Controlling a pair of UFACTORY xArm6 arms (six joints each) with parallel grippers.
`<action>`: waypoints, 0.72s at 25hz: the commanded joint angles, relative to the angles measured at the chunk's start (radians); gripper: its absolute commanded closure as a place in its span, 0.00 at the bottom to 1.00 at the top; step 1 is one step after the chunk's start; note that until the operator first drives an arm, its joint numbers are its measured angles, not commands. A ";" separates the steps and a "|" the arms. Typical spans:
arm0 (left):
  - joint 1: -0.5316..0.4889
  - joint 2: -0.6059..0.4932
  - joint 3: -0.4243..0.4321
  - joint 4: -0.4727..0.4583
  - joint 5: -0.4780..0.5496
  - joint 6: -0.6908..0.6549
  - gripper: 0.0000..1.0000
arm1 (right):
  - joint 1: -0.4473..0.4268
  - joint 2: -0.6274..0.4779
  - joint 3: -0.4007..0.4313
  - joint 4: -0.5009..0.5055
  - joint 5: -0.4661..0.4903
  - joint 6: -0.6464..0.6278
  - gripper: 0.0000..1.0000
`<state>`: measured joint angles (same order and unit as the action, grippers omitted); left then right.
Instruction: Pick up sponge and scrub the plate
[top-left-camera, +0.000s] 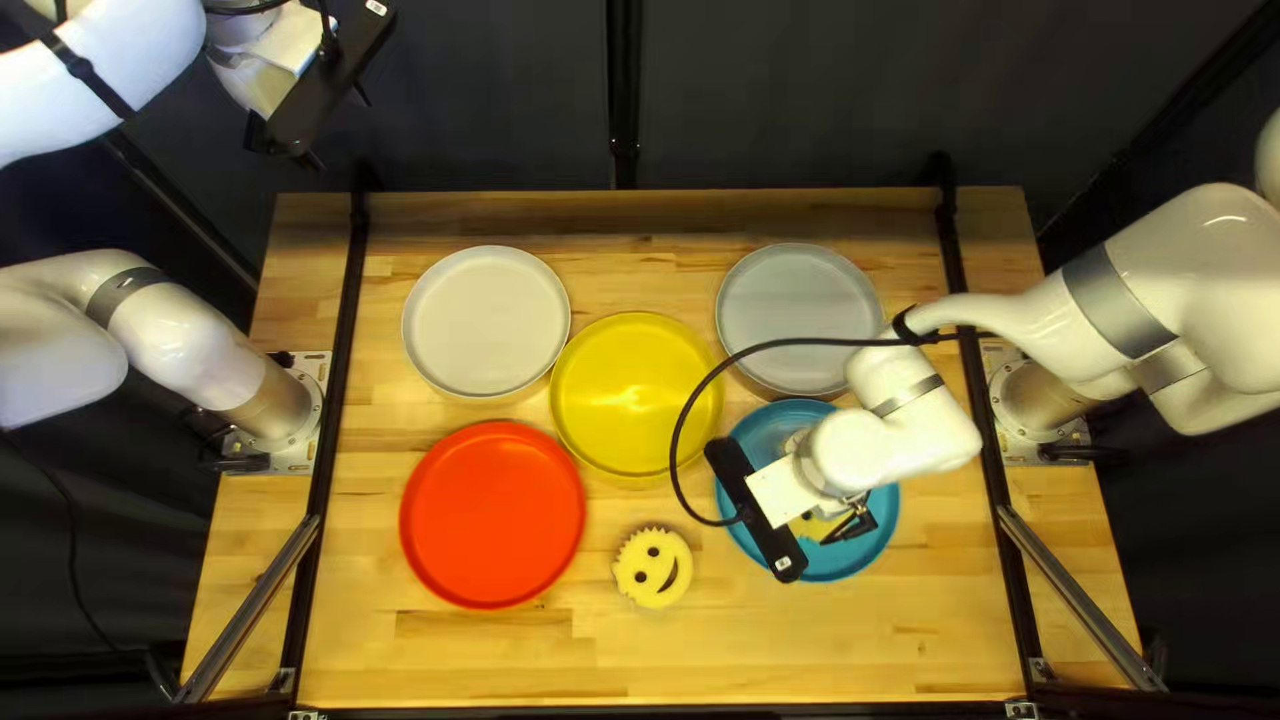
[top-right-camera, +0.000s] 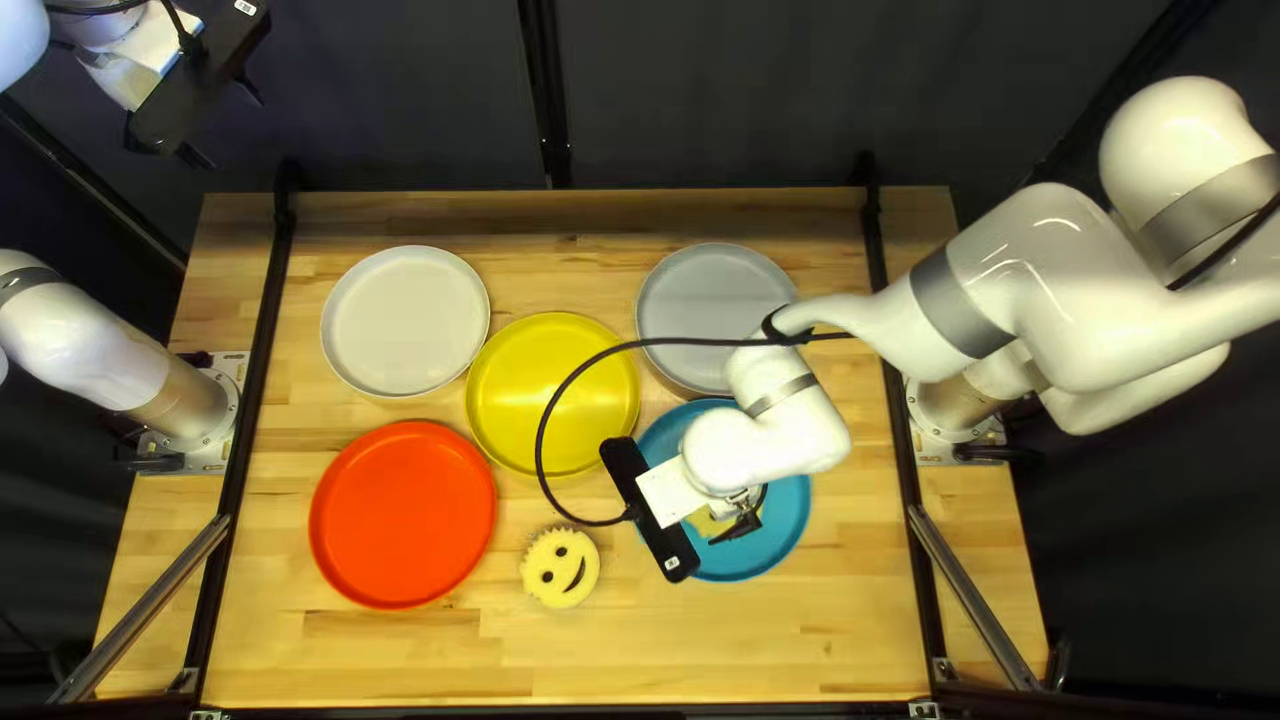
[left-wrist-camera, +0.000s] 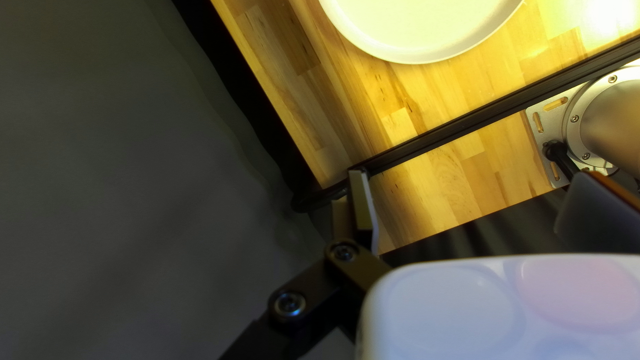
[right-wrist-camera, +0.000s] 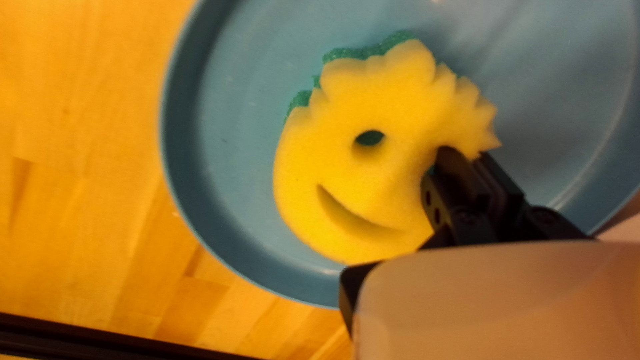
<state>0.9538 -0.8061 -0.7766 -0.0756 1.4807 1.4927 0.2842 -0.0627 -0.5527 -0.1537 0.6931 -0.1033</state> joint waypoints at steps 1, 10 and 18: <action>0.000 0.000 0.000 0.000 0.000 0.000 0.00 | -0.063 -0.042 0.040 -0.024 -0.034 -0.061 1.00; 0.000 0.000 0.000 0.000 0.000 0.000 0.00 | -0.021 -0.087 0.072 -0.039 -0.024 -0.031 1.00; 0.000 0.000 0.000 0.000 0.000 0.000 0.00 | 0.030 -0.047 0.021 0.097 0.030 -0.086 1.00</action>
<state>0.9538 -0.8061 -0.7766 -0.0756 1.4807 1.4927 0.3186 -0.1318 -0.5059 -0.1117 0.7051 -0.1412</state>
